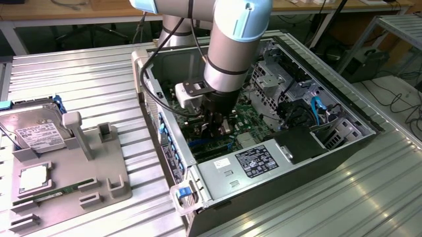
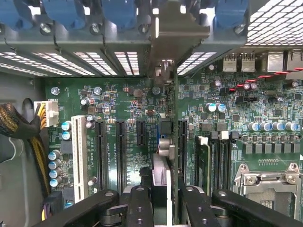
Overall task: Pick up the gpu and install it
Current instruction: 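Insert the gpu into the slot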
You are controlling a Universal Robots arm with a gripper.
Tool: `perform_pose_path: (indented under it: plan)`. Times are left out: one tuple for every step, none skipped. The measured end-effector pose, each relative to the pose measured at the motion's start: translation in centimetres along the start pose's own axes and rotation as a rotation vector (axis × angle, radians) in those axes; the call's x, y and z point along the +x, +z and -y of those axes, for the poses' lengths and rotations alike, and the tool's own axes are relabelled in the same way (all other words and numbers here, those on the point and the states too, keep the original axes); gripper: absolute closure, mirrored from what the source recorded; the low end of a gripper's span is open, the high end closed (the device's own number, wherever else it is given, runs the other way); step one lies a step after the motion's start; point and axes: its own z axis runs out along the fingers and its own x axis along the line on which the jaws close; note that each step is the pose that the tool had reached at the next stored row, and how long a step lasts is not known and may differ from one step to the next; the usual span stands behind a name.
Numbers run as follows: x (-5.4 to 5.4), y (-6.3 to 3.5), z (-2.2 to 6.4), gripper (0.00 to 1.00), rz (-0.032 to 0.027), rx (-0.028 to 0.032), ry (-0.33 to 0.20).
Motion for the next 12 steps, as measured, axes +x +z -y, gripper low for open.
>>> perform_pose_path:
  plan:
    - [0.01,0.1,0.0,0.72,-0.0004,-0.0002,0.0]
    - [0.01,0.19,0.0,0.72,-0.0008,-0.0007,0.0]
    - [0.02,0.32,-0.01,0.72,-0.0013,-0.001,0.0]
    - [0.03,0.45,0.0,0.72,-0.0014,-0.0011,0.0]
    - [0.03,0.63,0.0,0.72,-0.0011,-0.0012,0.0]
    - [0.03,0.88,0.01,0.72,-0.0004,-0.0015,0.0]
    - [0.03,0.91,0.0,0.72,0.0002,-0.0017,0.0]
    - [0.03,0.91,0.0,0.72,0.0019,-0.0018,0.0]
    - [0.03,0.92,0.0,0.72,0.0043,-0.0017,0.0]
    - [0.02,0.9,0.0,0.72,0.0066,-0.0019,0.0]
    - [0.02,0.88,0.0,0.72,0.0083,-0.0019,0.0]
    - [0.02,0.87,-0.01,0.72,0.0098,-0.0018,0.0]
